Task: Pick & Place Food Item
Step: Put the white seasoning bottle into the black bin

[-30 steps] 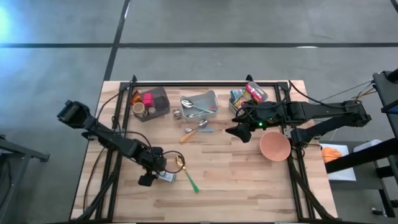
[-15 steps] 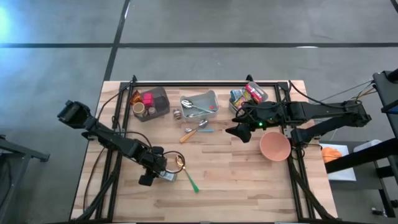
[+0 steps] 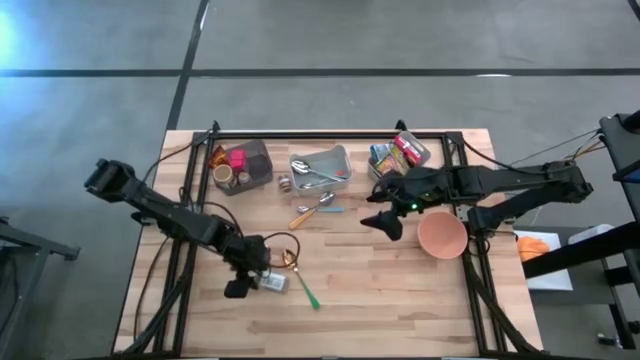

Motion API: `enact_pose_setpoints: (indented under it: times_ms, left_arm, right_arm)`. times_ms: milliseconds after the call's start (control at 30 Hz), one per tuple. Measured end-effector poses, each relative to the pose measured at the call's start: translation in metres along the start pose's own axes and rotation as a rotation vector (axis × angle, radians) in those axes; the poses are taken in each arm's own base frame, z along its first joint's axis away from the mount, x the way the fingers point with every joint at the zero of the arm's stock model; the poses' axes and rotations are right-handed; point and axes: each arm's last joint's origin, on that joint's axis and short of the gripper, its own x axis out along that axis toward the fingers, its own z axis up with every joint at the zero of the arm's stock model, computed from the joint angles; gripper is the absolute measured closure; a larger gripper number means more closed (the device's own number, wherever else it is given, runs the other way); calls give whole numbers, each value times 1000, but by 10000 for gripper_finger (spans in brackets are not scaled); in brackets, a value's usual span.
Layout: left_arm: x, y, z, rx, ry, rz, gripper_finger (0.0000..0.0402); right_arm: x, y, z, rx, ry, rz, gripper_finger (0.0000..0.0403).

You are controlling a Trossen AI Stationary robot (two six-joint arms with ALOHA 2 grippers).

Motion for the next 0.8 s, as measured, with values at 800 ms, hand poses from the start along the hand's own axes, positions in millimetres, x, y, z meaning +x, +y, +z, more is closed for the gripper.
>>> enact_pose_setpoints:
  times_ms: [800]
  left_arm:
    - [-85, 31, 47, -282, -484, -57, 208]
  right_arm:
    - [72, 43, 44, -110, -84, 97, 5]
